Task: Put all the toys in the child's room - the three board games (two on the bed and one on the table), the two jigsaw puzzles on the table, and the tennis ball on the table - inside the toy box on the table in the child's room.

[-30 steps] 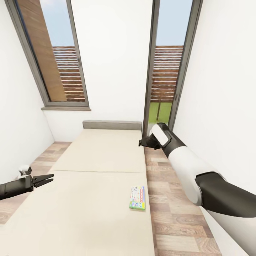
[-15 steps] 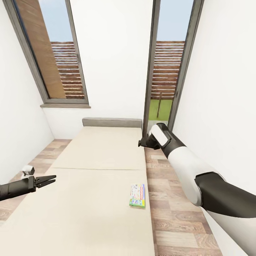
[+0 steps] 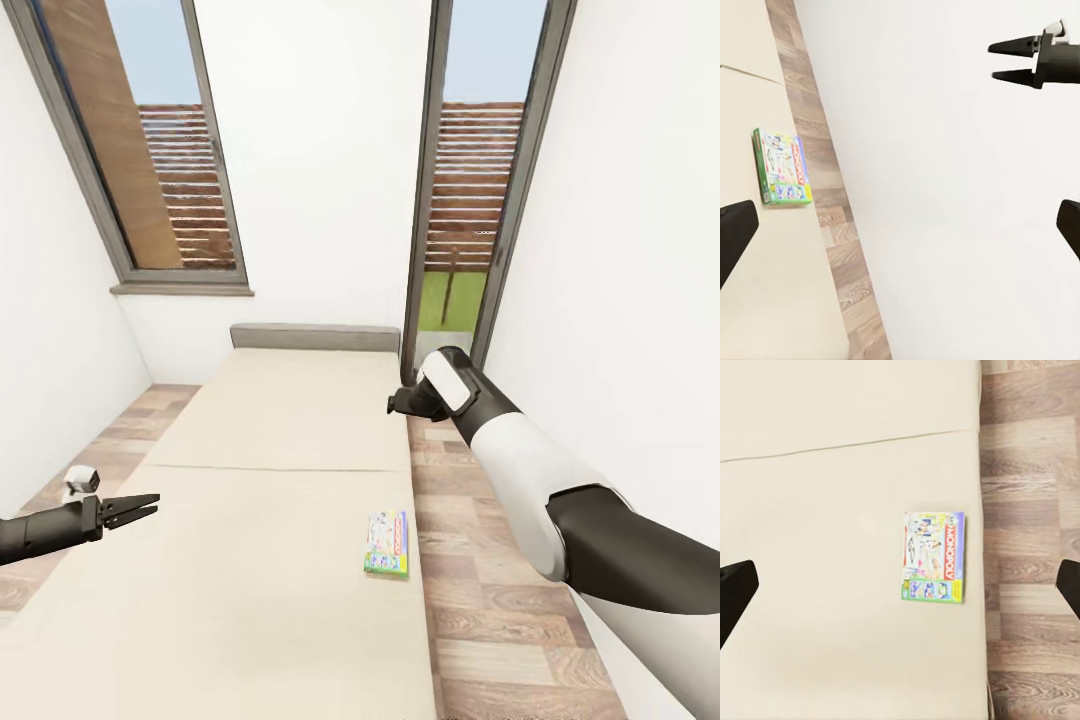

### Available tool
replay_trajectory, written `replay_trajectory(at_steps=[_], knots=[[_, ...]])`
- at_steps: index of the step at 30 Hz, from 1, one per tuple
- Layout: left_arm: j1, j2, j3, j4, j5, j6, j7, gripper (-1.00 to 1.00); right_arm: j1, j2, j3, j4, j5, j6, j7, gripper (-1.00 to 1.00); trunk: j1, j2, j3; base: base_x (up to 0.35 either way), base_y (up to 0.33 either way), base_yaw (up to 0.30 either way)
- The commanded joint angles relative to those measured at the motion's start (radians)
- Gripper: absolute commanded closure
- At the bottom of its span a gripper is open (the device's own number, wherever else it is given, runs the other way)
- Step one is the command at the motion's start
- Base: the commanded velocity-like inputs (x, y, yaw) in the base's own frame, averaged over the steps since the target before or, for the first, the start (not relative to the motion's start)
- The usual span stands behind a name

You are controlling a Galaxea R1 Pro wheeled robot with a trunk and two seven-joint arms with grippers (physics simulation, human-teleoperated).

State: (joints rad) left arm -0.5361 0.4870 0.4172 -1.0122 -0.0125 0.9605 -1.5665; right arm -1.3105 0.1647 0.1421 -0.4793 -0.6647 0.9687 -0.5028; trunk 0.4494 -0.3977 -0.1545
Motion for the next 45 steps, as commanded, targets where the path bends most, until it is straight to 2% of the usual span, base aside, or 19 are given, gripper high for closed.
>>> replay_trajectory(at_steps=[1, 32, 45], knots=[[-0.001, 0.001, 0.000, 0.000, -0.001, 0.011, -0.004, -1.00, -0.001, -0.001, 0.005, 0.000, -0.011, 0.002, -0.009, -1.00, 0.001, -0.002, -0.004, 0.000, 0.000, 0.000], [-0.001, -0.003, 0.001, 0.000, -0.002, 0.010, -0.004, -1.00, -0.003, -0.008, -0.002, 0.001, -0.013, 0.007, -0.002, -1.00, 0.001, -0.002, -0.055, 0.000, 0.000, 0.000], [-0.001, -0.002, 0.000, 0.001, -0.003, 0.011, -0.004, -1.00, -0.003, 0.001, -0.001, 0.000, -0.013, 0.000, -0.003, -1.00, 0.001, -0.002, -0.077, 0.000, 0.000, 0.000]])
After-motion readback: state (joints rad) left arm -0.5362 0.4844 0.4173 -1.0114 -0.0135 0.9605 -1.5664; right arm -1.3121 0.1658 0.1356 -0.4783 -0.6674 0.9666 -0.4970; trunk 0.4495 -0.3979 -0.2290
